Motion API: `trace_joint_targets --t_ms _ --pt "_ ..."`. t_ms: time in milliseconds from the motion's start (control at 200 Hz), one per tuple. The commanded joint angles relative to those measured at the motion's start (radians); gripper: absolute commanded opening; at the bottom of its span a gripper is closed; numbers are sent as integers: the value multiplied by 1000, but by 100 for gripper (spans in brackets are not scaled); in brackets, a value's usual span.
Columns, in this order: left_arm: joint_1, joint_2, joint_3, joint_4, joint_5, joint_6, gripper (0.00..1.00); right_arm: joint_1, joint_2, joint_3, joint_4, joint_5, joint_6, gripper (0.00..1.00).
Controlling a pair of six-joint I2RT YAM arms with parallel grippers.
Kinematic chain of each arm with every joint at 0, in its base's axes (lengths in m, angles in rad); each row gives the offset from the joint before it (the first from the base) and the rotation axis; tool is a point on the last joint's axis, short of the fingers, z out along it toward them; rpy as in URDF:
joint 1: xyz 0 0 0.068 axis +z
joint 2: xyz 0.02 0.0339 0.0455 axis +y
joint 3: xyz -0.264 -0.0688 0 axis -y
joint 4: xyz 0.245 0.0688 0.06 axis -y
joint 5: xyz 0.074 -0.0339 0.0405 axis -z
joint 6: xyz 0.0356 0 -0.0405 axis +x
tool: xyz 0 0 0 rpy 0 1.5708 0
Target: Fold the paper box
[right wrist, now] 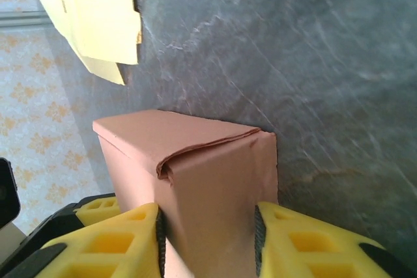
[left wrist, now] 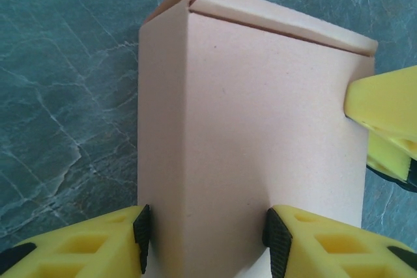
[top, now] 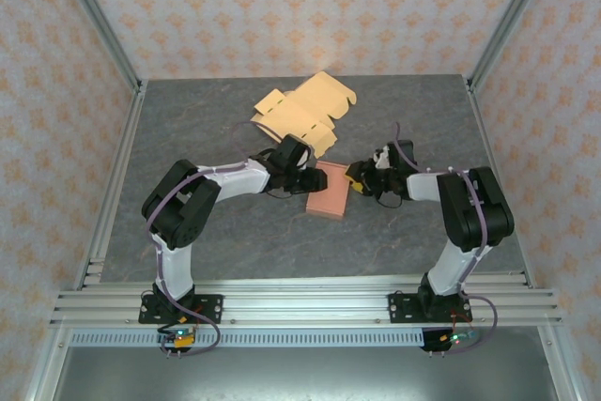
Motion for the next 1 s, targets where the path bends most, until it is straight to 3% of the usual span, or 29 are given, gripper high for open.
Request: trace_joint_targets --t_ms 0,85,235,355,486,546,641,731,846,996 --pt "-22 67 7 -48 33 42 51 48 24 20 76 -48 27 35" --pt "-22 63 16 -70 25 56 51 45 -16 13 -2 -25 -9 38" --pt "-13 41 21 -97 14 73 56 31 -143 10 -226 37 -119 55" --pt "8 4 20 -112 -21 87 62 25 -235 18 -420 119 -171 57" --pt "34 15 85 -171 -16 169 62 40 -313 -72 -342 42 -58 56" --pt "35 41 132 -202 -3 209 62 43 -367 -72 -414 69 -93 59" --pt "38 43 155 -199 2 231 62 52 -419 23 -641 232 -312 66" --pt "47 -10 127 -153 -5 234 68 93 -414 101 -733 359 -491 73" --pt "90 -120 82 -179 -93 204 72 229 -401 188 -796 456 -759 88" --pt "196 -331 -66 -234 -232 47 86 443 -445 163 -753 641 -1202 94"
